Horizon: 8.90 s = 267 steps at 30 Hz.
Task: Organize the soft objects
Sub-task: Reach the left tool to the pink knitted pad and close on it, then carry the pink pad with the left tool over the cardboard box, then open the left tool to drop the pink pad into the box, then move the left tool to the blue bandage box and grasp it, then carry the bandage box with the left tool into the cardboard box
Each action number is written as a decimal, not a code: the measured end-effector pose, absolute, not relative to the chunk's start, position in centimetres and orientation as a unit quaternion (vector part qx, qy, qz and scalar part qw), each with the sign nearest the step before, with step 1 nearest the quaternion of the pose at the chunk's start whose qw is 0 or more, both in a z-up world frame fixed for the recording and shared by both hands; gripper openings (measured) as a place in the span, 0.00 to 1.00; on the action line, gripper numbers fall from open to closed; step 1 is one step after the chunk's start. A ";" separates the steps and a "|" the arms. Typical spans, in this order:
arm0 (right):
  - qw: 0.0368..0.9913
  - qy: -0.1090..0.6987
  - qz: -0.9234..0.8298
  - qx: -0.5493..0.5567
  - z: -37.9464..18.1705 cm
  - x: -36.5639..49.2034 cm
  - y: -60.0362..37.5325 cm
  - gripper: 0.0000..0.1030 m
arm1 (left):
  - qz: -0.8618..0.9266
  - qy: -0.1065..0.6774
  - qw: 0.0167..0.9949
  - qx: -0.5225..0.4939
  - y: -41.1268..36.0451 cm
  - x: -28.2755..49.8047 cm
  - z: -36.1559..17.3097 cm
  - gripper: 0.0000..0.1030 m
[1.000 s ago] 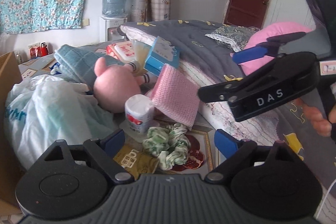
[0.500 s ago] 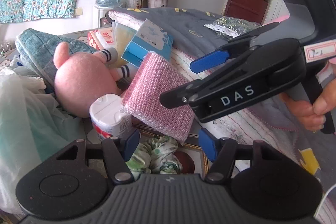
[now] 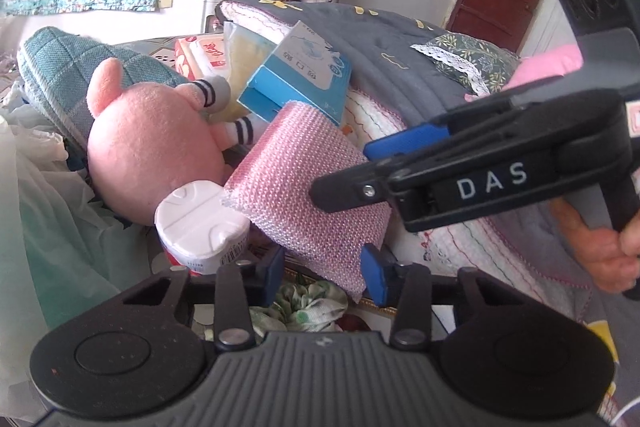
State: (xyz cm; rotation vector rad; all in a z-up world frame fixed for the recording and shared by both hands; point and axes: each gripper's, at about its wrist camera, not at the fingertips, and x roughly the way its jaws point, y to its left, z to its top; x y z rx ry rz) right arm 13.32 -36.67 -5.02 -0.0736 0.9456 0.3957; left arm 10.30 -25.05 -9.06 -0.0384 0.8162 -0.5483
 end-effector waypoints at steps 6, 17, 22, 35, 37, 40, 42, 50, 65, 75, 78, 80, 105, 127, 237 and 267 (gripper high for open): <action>0.876 0.450 0.171 -0.004 -3.4 12.2 -37.4 0.44 | -0.266 0.378 0.886 -0.033 -24.5 10.1 -7.9 0.36; 0.900 0.412 0.144 -0.006 2.2 7.2 -34.4 0.43 | -0.281 0.318 0.905 -0.044 -21.4 6.6 -2.6 0.36; 0.910 0.387 0.151 -0.006 5.4 5.8 -31.2 0.43 | -0.270 0.281 0.920 -0.035 -18.8 4.5 0.3 0.36; 0.893 0.336 0.300 0.022 11.5 11.7 -14.1 0.45 | -0.112 0.229 0.967 0.022 -5.1 4.2 8.9 0.37; 0.880 0.344 0.325 0.037 11.5 14.3 -10.6 0.45 | -0.084 0.247 0.965 0.022 -2.0 5.7 9.9 0.37; 0.856 0.377 0.347 0.067 10.4 18.7 -5.5 0.46 | -0.053 0.287 0.956 0.030 2.5 8.8 10.8 0.37; 0.842 0.401 0.351 0.088 9.1 21.7 -2.9 0.46 | -0.041 0.311 0.949 0.036 4.7 11.4 10.6 0.38; 0.805 0.500 0.290 0.138 -0.4 30.9 2.3 0.46 | -0.065 0.439 0.896 0.006 11.6 21.4 4.0 0.40; 0.827 0.457 0.287 0.158 -1.7 32.5 -3.3 0.46 | -0.074 0.550 0.832 0.004 13.4 25.9 -3.9 0.52; 0.835 0.439 0.297 0.144 -0.6 29.0 -5.9 0.46 | -0.053 0.569 0.816 0.082 12.0 28.8 -6.6 0.43; 0.837 0.438 0.298 0.140 -0.5 28.9 -6.0 0.46 | -0.056 0.566 0.818 0.088 12.0 29.6 -7.0 0.43; 0.836 0.438 0.301 0.137 -0.4 28.8 -6.0 0.46 | -0.060 0.561 0.819 0.100 11.8 30.0 -7.2 0.42; 0.847 0.427 0.292 0.127 0.3 27.7 -6.9 0.48 | -0.081 0.571 0.816 -0.042 15.2 34.4 -6.4 0.62; 0.872 0.404 0.252 0.116 2.1 22.7 -9.8 0.56 | -0.027 0.499 0.859 -0.109 15.0 31.9 -1.3 0.70; 0.905 0.337 0.117 0.232 7.1 19.7 -31.3 0.29 | -0.233 0.307 0.921 0.062 -19.3 15.1 7.7 0.71; 0.773 0.548 0.271 0.172 -2.4 41.1 8.0 0.35 | 0.029 0.516 0.855 -0.039 18.2 29.2 -1.6 0.71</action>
